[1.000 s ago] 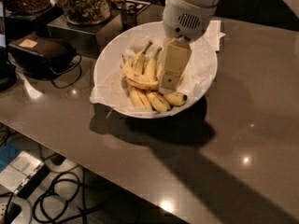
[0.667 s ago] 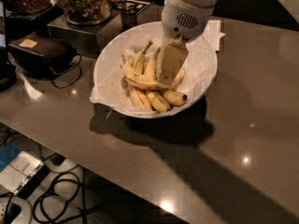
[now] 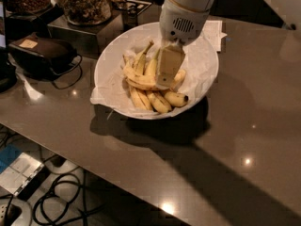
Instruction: Pick banana from white bowl
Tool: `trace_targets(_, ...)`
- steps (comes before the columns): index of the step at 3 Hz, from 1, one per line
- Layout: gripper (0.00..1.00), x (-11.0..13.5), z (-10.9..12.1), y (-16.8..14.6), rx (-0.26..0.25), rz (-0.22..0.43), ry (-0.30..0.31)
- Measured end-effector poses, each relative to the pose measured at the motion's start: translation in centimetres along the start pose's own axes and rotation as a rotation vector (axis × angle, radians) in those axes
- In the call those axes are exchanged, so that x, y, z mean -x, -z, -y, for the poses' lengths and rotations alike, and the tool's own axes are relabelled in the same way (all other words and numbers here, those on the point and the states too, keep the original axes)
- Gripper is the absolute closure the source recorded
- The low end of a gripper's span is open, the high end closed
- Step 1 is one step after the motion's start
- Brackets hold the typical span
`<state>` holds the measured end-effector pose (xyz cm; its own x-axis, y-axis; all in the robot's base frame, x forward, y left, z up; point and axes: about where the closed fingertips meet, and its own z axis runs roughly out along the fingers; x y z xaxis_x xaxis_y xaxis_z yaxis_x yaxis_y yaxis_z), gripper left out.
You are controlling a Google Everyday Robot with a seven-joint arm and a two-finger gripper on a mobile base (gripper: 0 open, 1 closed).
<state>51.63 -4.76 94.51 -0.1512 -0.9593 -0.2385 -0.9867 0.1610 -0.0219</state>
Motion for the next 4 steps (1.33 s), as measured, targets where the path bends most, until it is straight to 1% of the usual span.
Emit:
trace_targets(2, 0.4, 0.7, 0.9, -1.9, 0.015, -0.041, 0.014)
trace_targets(3, 0.4, 0.7, 1.7, -2.5, 0.017, -0.05, 0.005)
trace_targets(4, 0.43, 0.6, 2.6, -2.9, 0.019, -0.059, -0.004)
